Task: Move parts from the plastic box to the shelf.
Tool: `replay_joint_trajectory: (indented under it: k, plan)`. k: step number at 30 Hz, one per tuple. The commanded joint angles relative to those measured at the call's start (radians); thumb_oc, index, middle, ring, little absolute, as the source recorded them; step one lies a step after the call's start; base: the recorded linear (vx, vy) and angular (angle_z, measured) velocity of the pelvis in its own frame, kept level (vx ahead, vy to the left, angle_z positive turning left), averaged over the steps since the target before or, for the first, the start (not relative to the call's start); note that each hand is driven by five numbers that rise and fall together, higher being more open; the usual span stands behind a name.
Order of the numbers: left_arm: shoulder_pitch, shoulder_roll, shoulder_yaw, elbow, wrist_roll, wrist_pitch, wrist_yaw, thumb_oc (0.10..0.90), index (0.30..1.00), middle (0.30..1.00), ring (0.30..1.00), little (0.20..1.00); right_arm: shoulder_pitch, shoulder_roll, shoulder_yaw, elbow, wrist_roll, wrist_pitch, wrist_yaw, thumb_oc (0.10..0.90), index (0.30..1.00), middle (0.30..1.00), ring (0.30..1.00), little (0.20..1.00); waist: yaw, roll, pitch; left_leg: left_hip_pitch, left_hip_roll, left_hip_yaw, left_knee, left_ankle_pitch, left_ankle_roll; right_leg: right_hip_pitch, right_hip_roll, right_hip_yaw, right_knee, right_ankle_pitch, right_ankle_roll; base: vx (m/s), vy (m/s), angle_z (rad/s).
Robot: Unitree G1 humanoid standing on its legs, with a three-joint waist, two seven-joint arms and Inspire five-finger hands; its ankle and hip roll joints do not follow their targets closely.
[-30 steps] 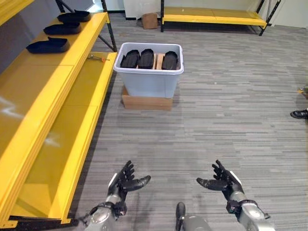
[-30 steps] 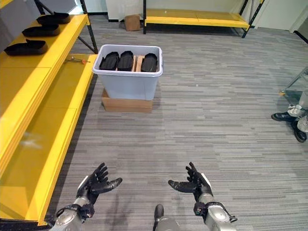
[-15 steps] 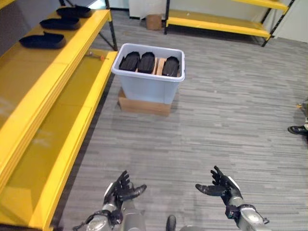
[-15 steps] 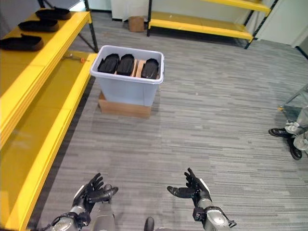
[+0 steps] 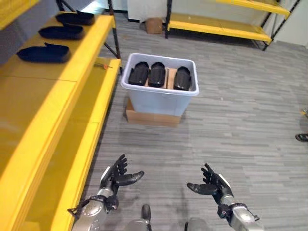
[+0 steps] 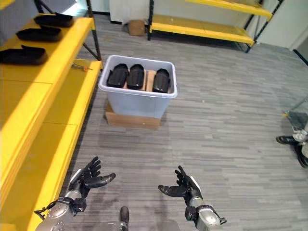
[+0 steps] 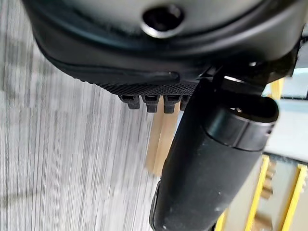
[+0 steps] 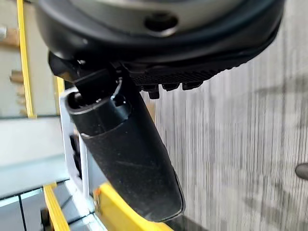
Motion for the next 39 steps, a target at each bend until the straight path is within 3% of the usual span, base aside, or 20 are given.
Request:
replay_joint_trajectory:
  k: [1, 4, 6, 9, 16, 18, 20, 22, 23, 25, 26, 28, 32, 37, 39]
  plan:
    - [-0.011, 0.002, -0.015, -0.107, 0.011, -0.081, -0.026, 0.9, 1.0, 1.0, 1.0, 1.0, -0.006, -0.055, -0.043, -0.081, -0.005, -0.068, -0.015, 0.9, 1.0, 1.0, 1.0, 1.0, -0.046, 0.031, 0.005, 0.063, 0.082, -0.024, 0.046, -0.072, -0.115, 0.025, 0.019, -0.101, -0.334, 0.215, -0.02, 0.32, -0.08, -0.08]
    - [-0.016, -0.004, -0.008, -0.107, 0.013, -0.083, -0.023, 0.9, 1.0, 1.0, 1.0, 1.0, -0.005, -0.056, -0.048, -0.076, -0.004, -0.068, -0.022, 0.9, 1.0, 1.0, 1.0, 1.0, -0.073, 0.01, 0.01, 0.128, 0.073, -0.037, 0.034, -0.114, -0.146, 0.018, -0.045, -0.111, -0.614, 0.277, 0.01, 0.34, -0.165, 0.17]
    - [-0.019, -0.012, 0.002, -0.106, 0.018, -0.082, -0.025, 0.9, 1.0, 1.0, 1.0, 1.0, -0.002, -0.056, -0.052, -0.084, -0.013, -0.067, -0.026, 0.9, 1.0, 1.0, 1.0, 1.0, -0.077, 0.004, 0.011, 0.172, 0.083, -0.041, 0.026, -0.142, -0.163, 0.022, -0.074, -0.154, -0.724, 0.336, 0.035, 0.33, -0.171, 0.38]
    - [-0.031, -0.03, -0.009, -0.088, 0.031, -0.078, -0.03, 0.9, 1.0, 1.0, 1.0, 1.0, -0.004, -0.056, -0.054, -0.075, -0.014, -0.061, -0.027, 0.9, 1.0, 1.0, 1.0, 1.0, -0.079, -0.004, -0.002, 0.214, 0.084, -0.038, 0.026, -0.175, -0.17, 0.044, -0.069, -0.171, -0.689, 0.323, 0.032, 0.29, -0.143, 0.13]
    - [-0.027, -0.036, -0.023, -0.094, 0.005, -0.08, -0.025, 0.9, 1.0, 1.0, 1.0, 1.0, 0.004, -0.071, -0.053, -0.071, 0.007, -0.065, -0.022, 0.9, 1.0, 1.0, 1.0, 1.0, -0.105, 0.025, -0.048, 0.263, 0.185, -0.056, 0.02, -0.165, -0.212, 0.022, 0.034, -0.184, -0.58, 0.21, -0.02, 0.28, -0.181, 0.3]
    - [-0.03, -0.039, -0.022, -0.098, -0.009, -0.082, -0.014, 0.9, 1.0, 1.0, 1.0, 1.0, -0.004, -0.08, -0.044, -0.071, 0.027, -0.07, -0.028, 0.9, 1.0, 1.0, 1.0, 1.0, -0.088, 0.018, -0.035, 0.171, 0.211, -0.058, 0.262, -0.066, -0.244, 0.079, 0.093, -0.185, -0.6, 0.154, -0.077, 0.22, -0.26, 0.18]
    - [-0.035, -0.038, -0.026, -0.102, -0.015, -0.084, -0.011, 0.9, 1.0, 1.0, 1.0, 1.0, -0.015, -0.098, -0.043, -0.078, 0.027, -0.075, -0.025, 0.9, 1.0, 1.0, 1.0, 1.0, -0.05, -0.018, 0.001, 0.036, 0.164, -0.085, 0.51, 0.018, -0.256, 0.134, 0.099, -0.194, -0.629, 0.134, -0.111, 0.17, -0.266, -0.48]
    - [-0.035, -0.032, -0.03, -0.104, -0.022, -0.082, -0.012, 0.9, 1.0, 1.0, 1.0, 1.0, -0.018, -0.101, -0.041, -0.071, 0.028, -0.075, -0.035, 0.9, 1.0, 1.0, 1.0, 1.0, -0.041, -0.028, 0.014, -0.042, 0.189, -0.036, 0.478, 0.029, -0.242, 0.165, 0.105, -0.201, -0.647, 0.117, -0.118, 0.2, -0.147, -0.43]
    - [-0.028, -0.025, -0.03, -0.106, -0.022, -0.078, -0.007, 0.9, 1.0, 1.0, 1.0, 1.0, -0.024, -0.1, -0.04, -0.074, 0.034, -0.081, -0.049, 0.9, 1.0, 1.0, 1.0, 1.0, -0.012, -0.033, 0.026, -0.147, 0.215, -0.006, 0.41, 0.01, -0.223, 0.205, 0.123, -0.193, -0.666, 0.089, -0.121, 0.19, -0.052, -0.11]
    - [-0.019, -0.021, -0.029, -0.107, -0.023, -0.078, -0.006, 0.9, 1.0, 1.0, 1.0, 1.0, -0.022, -0.098, -0.039, -0.074, 0.031, -0.084, -0.051, 0.9, 1.0, 1.0, 1.0, 1.0, 0.001, -0.033, 0.029, -0.164, 0.228, -0.002, 0.375, 0.019, -0.22, 0.219, 0.135, -0.186, -0.666, 0.077, -0.125, 0.25, 0.03, -0.04]
    - [-0.001, -0.015, -0.023, -0.108, -0.011, -0.074, -0.007, 0.9, 1.0, 1.0, 1.0, 1.0, -0.019, -0.097, -0.035, -0.072, 0.024, -0.087, -0.053, 0.9, 1.0, 1.0, 1.0, 1.0, 0.02, -0.019, 0.027, -0.206, 0.271, 0.0, 0.217, 0.097, -0.229, 0.256, 0.164, -0.177, -0.675, 0.052, -0.118, 0.4, 0.114, -0.09]
    - [0.005, -0.014, -0.014, -0.109, -0.002, -0.073, -0.009, 0.9, 1.0, 1.0, 1.0, 1.0, -0.015, -0.095, -0.031, -0.064, 0.019, -0.087, -0.049, 0.9, 1.0, 1.0, 1.0, 1.0, 0.031, -0.009, 0.028, -0.19, 0.297, 0.014, 0.106, 0.172, -0.247, 0.298, 0.178, -0.17, -0.685, 0.038, -0.11, 0.31, 0.097, -0.54]
    - [0.011, -0.013, 0.004, -0.1, 0.002, -0.071, -0.012, 0.9, 1.0, 1.0, 1.0, 1.0, -0.003, -0.073, -0.027, -0.053, 0.03, -0.078, -0.028, 0.9, 1.0, 1.0, 1.0, 1.0, 0.031, -0.01, -0.01, -0.136, 0.263, 0.022, 0.045, 0.145, -0.233, 0.336, 0.172, -0.149, -0.686, 0.025, -0.093, 0.31, 0.118, -0.48]
    - [0.005, 0.009, 0.003, -0.103, 0.002, -0.076, -0.016, 0.9, 1.0, 1.0, 1.0, 1.0, 0.0, -0.07, -0.019, -0.07, 0.027, -0.071, -0.014, 0.9, 1.0, 1.0, 1.0, 1.0, 0.032, -0.018, -0.027, -0.125, 0.222, 0.03, 0.052, 0.111, -0.213, 0.345, 0.149, -0.139, -0.69, 0.022, -0.077, 0.21, 0.117, -0.08]
    - [0.005, 0.018, 0.003, -0.104, -0.007, -0.082, -0.009, 0.9, 1.0, 1.0, 1.0, 1.0, -0.015, -0.071, -0.016, -0.072, 0.02, -0.072, -0.015, 0.9, 1.0, 1.0, 1.0, 1.0, 0.038, -0.024, -0.035, -0.139, 0.19, 0.037, 0.089, 0.06, -0.192, 0.349, 0.123, -0.139, -0.694, 0.024, -0.06, 0.22, 0.182, 0.4]
